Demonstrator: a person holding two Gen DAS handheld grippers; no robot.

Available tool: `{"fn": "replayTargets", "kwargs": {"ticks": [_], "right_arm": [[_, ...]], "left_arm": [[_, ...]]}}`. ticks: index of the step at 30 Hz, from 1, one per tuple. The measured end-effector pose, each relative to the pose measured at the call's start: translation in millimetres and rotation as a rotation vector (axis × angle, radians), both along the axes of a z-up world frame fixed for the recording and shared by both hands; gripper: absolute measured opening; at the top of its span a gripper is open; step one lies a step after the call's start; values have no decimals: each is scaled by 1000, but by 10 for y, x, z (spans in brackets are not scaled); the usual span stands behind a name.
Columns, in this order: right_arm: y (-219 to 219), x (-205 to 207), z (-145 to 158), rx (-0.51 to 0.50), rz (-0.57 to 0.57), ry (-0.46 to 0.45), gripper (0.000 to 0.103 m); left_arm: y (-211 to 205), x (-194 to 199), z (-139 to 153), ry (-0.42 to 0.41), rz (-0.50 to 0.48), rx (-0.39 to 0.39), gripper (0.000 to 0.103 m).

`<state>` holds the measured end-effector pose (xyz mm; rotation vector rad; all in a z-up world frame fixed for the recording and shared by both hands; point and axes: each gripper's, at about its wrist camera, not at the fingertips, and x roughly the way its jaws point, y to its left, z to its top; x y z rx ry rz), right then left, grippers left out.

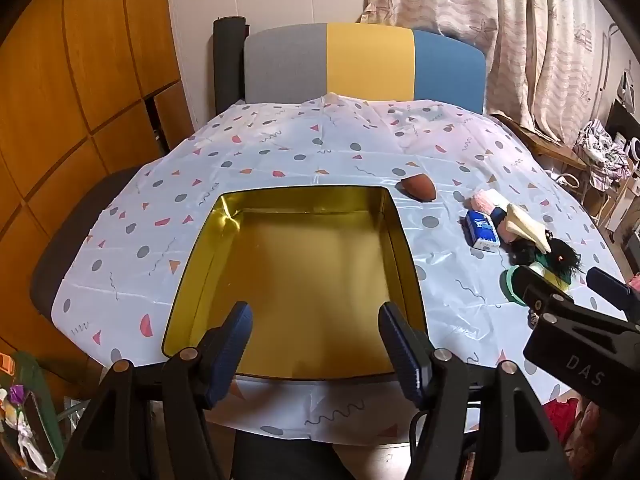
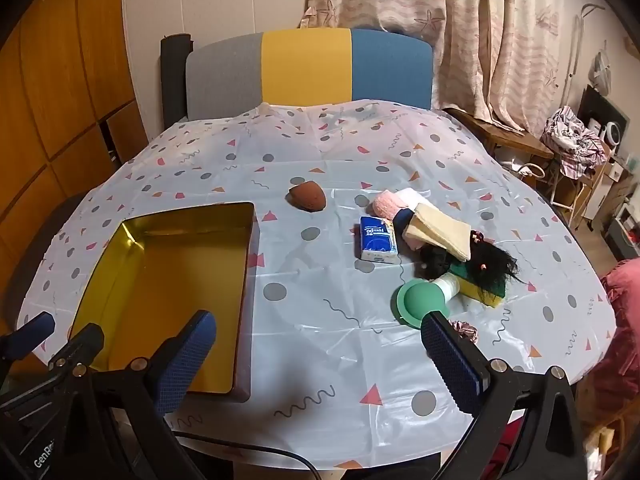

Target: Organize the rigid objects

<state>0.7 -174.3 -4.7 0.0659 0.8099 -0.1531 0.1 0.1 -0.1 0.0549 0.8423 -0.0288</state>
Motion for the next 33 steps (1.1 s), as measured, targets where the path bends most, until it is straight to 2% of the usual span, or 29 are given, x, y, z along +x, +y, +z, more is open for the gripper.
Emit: {"fn": "replayTargets", "kwargs": {"ticks": [33], "right_arm": [[10,14,-27,-1,-1,4,103]], "left_arm": [[84,32,-92,19,19,-13,67]]}}
